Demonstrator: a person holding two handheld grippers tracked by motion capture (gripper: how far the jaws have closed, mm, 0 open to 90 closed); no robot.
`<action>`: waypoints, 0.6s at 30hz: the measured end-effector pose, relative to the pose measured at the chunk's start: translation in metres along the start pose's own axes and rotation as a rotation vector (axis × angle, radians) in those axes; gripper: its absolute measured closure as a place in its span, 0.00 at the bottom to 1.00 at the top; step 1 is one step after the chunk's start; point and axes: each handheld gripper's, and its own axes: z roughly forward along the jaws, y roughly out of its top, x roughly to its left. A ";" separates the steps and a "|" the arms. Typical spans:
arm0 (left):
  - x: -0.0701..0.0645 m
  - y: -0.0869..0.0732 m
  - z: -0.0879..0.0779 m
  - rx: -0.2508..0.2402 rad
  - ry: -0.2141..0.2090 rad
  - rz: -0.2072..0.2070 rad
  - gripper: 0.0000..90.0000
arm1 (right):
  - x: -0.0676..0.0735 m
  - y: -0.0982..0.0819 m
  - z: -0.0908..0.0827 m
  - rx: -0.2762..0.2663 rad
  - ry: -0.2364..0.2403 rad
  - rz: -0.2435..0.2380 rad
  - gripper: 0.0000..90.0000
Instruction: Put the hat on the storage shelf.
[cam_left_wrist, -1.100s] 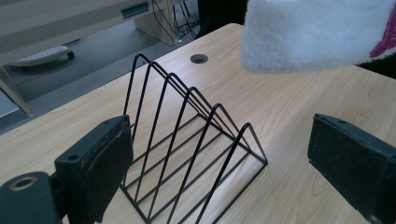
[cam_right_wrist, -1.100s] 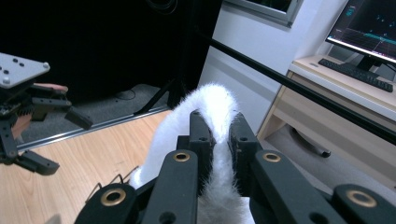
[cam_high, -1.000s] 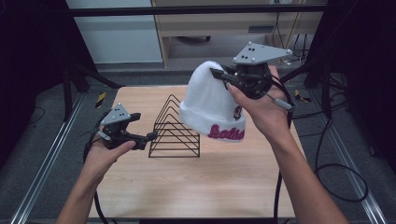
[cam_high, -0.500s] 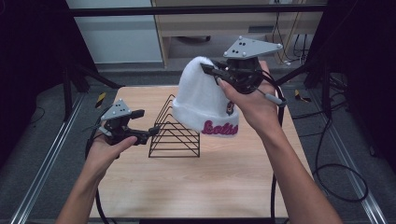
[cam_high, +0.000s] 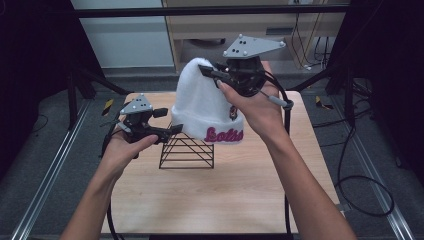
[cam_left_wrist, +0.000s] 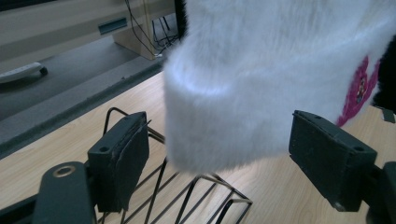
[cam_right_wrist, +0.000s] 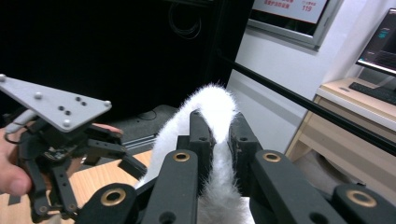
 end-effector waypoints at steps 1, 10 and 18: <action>0.001 0.000 0.002 0.004 -0.002 -0.004 0.22 | 0.001 0.000 0.001 0.000 0.004 0.001 0.93; 0.004 0.001 0.010 0.022 -0.034 -0.018 0.27 | 0.005 0.000 0.010 -0.001 0.035 0.002 0.93; 0.004 0.004 0.007 0.014 0.014 -0.019 0.76 | 0.004 -0.001 0.012 -0.005 0.037 -0.002 0.92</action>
